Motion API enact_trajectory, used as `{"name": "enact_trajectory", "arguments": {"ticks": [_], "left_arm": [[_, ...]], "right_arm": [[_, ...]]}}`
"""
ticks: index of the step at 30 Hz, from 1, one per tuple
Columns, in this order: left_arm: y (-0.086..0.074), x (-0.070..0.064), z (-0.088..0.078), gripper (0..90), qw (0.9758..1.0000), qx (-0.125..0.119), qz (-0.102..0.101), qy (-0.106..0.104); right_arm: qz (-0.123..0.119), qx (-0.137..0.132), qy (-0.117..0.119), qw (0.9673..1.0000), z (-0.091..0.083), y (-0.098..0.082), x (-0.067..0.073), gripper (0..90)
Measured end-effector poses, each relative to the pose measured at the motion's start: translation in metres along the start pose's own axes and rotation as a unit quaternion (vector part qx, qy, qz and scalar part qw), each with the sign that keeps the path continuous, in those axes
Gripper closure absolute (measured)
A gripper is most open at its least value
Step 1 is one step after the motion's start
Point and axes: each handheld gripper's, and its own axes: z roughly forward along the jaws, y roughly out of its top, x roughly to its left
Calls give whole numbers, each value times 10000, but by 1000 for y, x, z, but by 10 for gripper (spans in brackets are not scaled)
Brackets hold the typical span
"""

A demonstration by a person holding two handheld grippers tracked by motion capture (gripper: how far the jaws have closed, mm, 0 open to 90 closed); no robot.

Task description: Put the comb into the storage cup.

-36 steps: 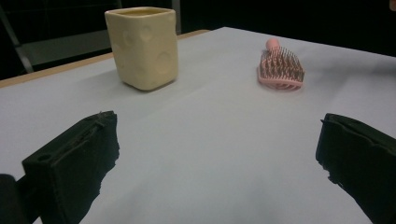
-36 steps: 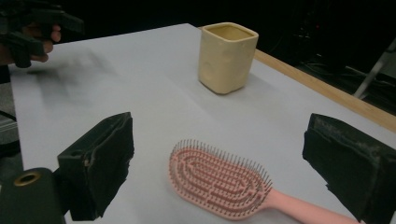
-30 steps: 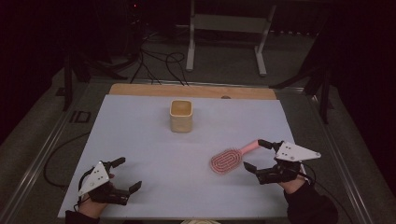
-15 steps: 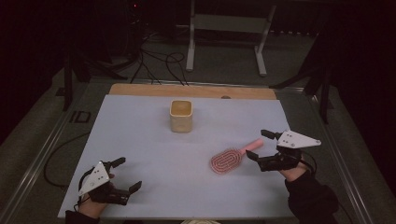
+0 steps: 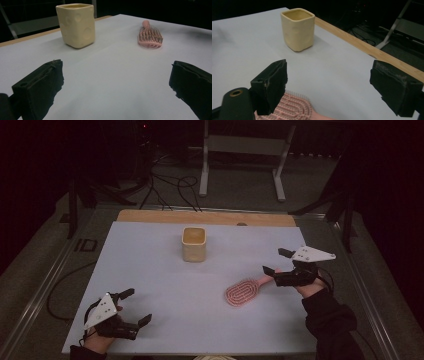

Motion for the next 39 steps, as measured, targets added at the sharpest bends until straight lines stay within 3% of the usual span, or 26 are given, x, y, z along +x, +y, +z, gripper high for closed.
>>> {"name": "enact_trajectory", "arguments": {"ticks": [11,30,39], "left_arm": [[0,0,0,1,10000,8,-12,-30],[0,0,1,1,10000,24,24,-29],[0,0,1,1,10000,16,20,23]], "right_arm": [[370,22,-76,9993,14,-11,-22,294],[553,766,-353,9949,41,-35,-41,489],[546,1042,-590,9913,48,-43,-46,669]]}}
